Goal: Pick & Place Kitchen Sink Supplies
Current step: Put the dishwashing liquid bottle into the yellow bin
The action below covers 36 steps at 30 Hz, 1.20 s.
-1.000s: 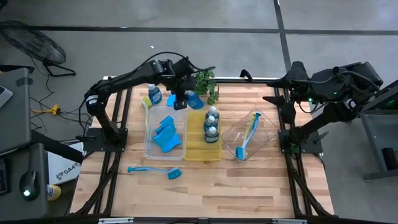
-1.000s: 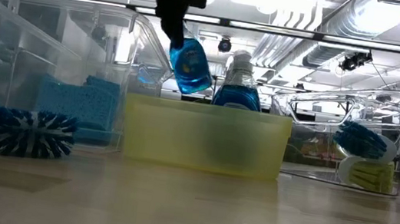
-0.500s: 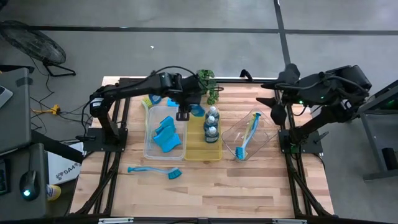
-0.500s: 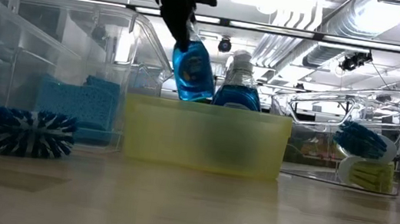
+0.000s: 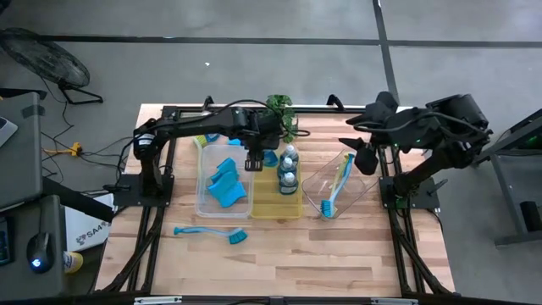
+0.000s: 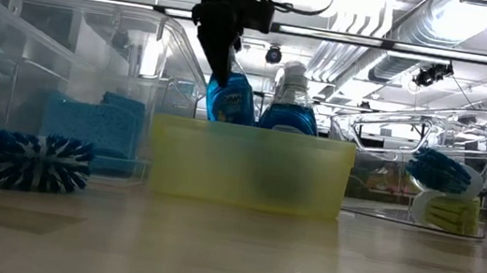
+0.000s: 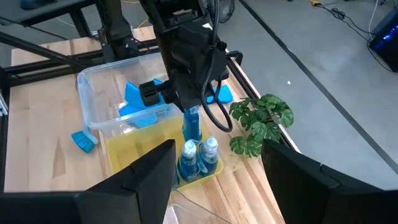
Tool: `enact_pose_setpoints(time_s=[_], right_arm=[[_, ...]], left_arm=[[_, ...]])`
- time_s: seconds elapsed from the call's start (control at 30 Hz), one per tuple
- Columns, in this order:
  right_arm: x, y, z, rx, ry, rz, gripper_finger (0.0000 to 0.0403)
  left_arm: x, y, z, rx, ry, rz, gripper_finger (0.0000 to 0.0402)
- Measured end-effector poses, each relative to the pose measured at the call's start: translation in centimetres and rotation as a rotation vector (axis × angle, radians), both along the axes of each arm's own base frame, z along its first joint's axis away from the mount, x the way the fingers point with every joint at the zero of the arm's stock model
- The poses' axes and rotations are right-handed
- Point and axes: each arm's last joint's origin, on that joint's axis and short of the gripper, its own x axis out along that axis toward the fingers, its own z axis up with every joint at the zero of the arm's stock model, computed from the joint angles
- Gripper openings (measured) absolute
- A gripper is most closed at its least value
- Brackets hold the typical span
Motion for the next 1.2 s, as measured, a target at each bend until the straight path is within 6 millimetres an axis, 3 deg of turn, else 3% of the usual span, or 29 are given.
enact_pose_setpoints(time_s=[0.3, 0.63, 1.2], right_arm=[[0.2, -0.1, 0.0, -0.018, -0.009, -0.036, 0.0232], [0.2, -0.1, 0.0, -0.006, -0.021, -0.056, 0.0232], [0.2, -0.1, 0.1, 0.003, -0.033, -0.063, 0.0232]], left_arm=[[0.0, -0.2, -0.1, -0.062, -0.012, 0.021, 0.0163], [0.8, 0.1, -2.0, -0.043, 0.059, 0.035, 0.0163], [1.0, 0.2, -2.0, -0.031, 0.046, 0.038, 0.0179]])
